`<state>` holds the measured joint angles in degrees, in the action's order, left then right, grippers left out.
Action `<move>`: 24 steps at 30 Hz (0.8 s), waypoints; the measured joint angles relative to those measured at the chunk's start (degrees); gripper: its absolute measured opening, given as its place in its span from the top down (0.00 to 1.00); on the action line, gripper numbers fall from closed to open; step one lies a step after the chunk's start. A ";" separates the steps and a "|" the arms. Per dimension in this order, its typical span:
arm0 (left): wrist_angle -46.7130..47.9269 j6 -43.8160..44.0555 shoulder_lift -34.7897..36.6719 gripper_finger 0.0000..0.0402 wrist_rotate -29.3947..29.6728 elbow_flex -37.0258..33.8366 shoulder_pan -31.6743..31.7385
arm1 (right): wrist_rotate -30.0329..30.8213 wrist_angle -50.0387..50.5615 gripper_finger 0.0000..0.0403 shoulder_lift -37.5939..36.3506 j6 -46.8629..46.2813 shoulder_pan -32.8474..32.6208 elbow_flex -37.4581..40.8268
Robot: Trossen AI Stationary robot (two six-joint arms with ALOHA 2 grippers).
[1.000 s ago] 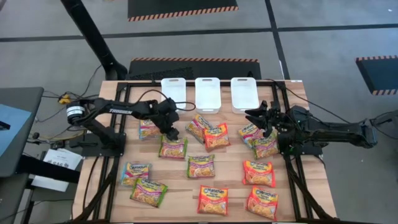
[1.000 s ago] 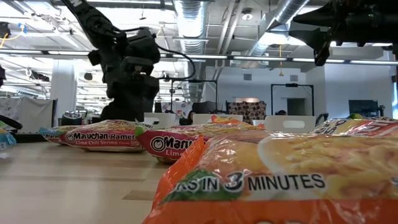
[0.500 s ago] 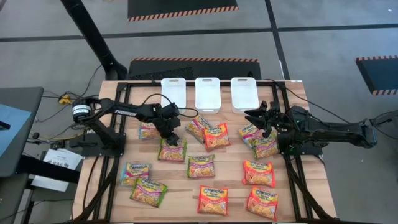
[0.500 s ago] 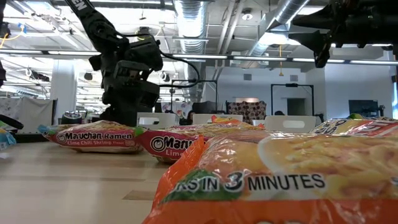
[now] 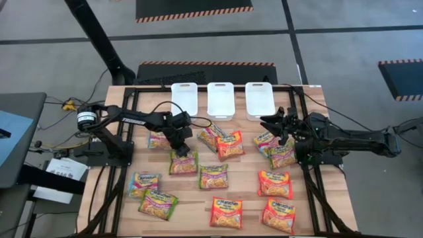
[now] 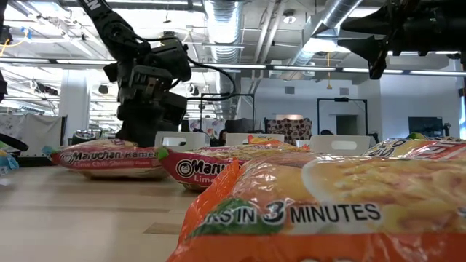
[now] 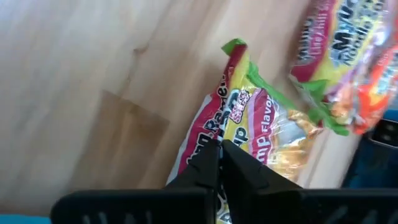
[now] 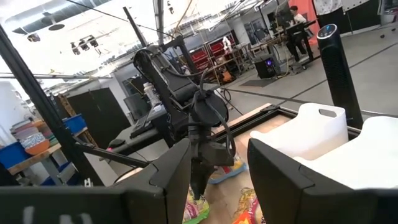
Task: Sort Maruchan noodles
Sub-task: Put the green noodle pack into the right white bin
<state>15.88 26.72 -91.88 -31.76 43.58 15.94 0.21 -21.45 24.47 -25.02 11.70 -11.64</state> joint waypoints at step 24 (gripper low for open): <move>-0.06 -4.62 -0.04 1.00 1.32 11.07 2.03 | 0.07 0.02 0.54 0.00 0.02 0.02 0.00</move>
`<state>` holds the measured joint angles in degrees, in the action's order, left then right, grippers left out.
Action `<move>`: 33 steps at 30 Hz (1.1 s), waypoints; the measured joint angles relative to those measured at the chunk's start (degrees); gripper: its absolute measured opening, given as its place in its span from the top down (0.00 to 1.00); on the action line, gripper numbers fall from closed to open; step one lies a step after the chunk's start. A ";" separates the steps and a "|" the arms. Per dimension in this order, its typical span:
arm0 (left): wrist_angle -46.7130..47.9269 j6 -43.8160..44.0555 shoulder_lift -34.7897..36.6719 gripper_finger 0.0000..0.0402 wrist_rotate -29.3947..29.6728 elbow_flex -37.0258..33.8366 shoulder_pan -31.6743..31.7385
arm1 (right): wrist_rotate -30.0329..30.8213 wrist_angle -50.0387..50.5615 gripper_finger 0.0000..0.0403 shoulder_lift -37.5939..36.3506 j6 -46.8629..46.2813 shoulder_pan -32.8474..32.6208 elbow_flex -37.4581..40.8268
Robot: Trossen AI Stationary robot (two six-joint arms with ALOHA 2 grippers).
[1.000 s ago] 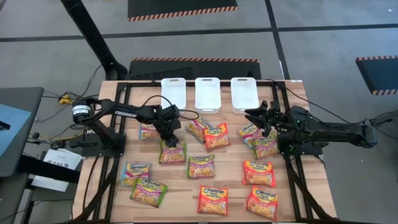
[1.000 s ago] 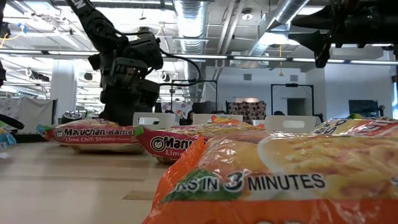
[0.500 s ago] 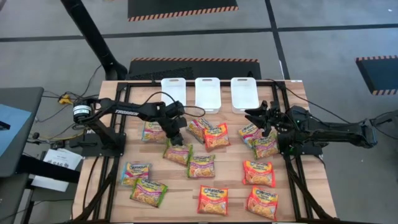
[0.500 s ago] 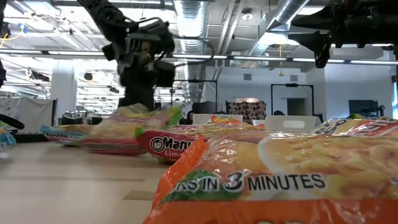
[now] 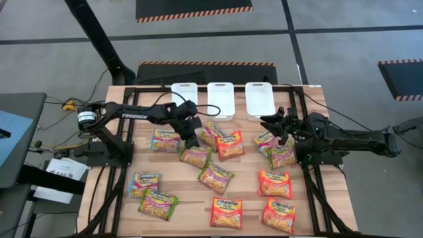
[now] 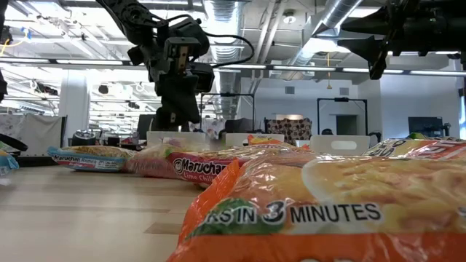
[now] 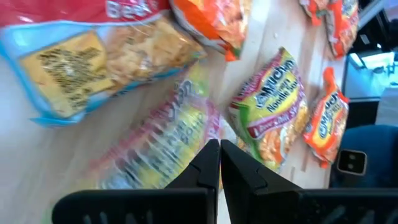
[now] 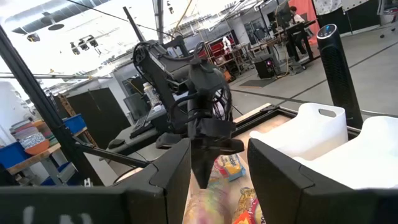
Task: Sort Maruchan noodles
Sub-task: Put the green noodle pack into the right white bin
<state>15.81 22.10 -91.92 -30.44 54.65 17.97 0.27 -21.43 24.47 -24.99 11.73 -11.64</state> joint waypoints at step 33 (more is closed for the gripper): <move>43.47 -6.24 10.76 1.00 8.39 14.84 1.15 | -0.70 -7.80 0.54 8.87 1.49 -1.99 -5.90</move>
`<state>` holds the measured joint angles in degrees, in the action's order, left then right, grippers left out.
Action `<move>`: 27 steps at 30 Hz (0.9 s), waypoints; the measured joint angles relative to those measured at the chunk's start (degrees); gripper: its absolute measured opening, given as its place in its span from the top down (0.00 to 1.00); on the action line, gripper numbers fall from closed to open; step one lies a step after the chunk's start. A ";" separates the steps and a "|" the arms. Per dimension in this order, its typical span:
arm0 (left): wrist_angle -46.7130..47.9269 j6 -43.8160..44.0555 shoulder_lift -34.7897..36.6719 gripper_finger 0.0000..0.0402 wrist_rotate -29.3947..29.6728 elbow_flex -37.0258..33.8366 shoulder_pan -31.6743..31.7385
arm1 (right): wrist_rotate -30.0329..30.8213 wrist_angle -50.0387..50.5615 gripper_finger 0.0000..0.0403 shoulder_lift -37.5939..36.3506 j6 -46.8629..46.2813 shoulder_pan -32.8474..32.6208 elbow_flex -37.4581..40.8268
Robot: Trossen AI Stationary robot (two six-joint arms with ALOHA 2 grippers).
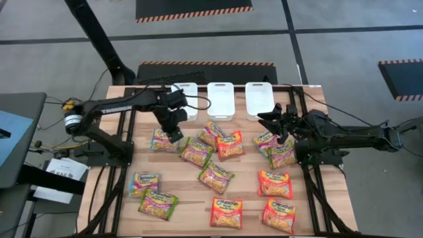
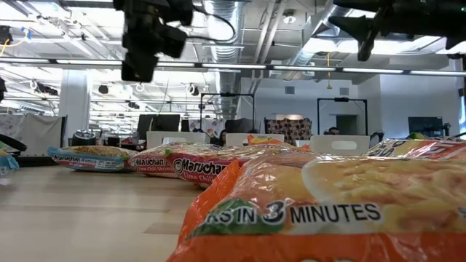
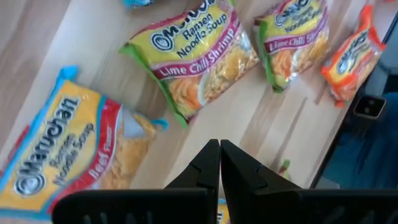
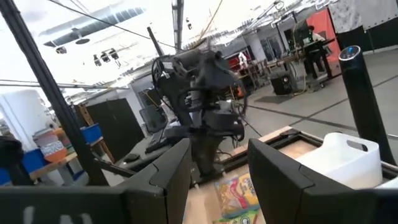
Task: Sort Maruchan noodles
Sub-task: Put the green noodle pack into the right white bin
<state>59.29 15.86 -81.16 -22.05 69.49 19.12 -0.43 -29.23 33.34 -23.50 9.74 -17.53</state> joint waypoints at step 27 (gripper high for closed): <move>-7.51 29.35 16.28 0.78 -5.06 -14.32 -23.40 | -0.64 2.35 0.54 6.44 0.04 0.04 -1.21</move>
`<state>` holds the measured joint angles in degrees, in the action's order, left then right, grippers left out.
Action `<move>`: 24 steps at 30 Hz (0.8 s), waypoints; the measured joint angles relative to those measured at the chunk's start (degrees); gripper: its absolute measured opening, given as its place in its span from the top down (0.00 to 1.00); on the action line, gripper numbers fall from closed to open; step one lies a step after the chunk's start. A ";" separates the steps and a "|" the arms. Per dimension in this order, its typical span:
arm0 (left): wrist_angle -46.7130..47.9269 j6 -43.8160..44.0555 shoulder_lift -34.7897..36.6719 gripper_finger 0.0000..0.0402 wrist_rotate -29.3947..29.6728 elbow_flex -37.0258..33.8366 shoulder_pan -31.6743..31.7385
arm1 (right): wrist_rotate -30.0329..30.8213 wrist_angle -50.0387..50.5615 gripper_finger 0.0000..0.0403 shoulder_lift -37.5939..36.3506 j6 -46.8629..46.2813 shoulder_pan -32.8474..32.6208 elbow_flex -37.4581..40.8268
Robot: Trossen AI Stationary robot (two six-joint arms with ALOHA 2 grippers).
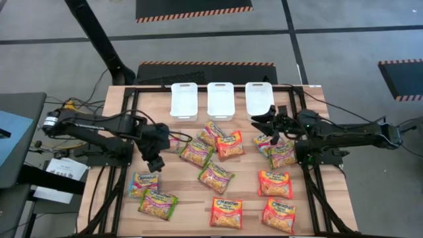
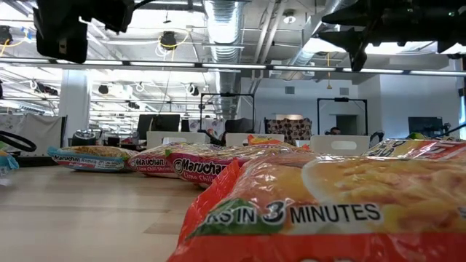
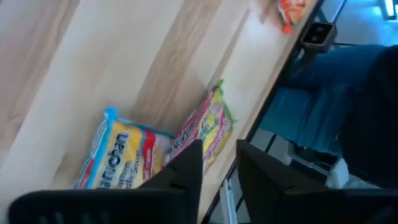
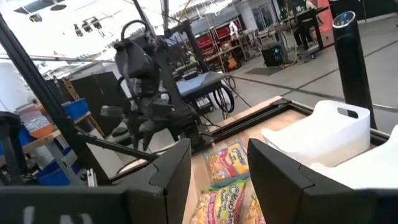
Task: Sort Maruchan noodles
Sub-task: Put the green noodle pack into the right white bin
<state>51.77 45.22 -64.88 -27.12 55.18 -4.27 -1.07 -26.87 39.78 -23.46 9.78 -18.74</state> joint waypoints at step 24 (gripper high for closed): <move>-8.21 -19.00 -11.08 0.59 -7.51 0.00 -0.35 | -0.32 -2.74 0.54 2.22 -5.03 -4.90 -4.29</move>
<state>43.57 26.22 -75.96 -34.63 55.18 -4.62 -1.39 -29.62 42.00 -28.49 4.88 -23.04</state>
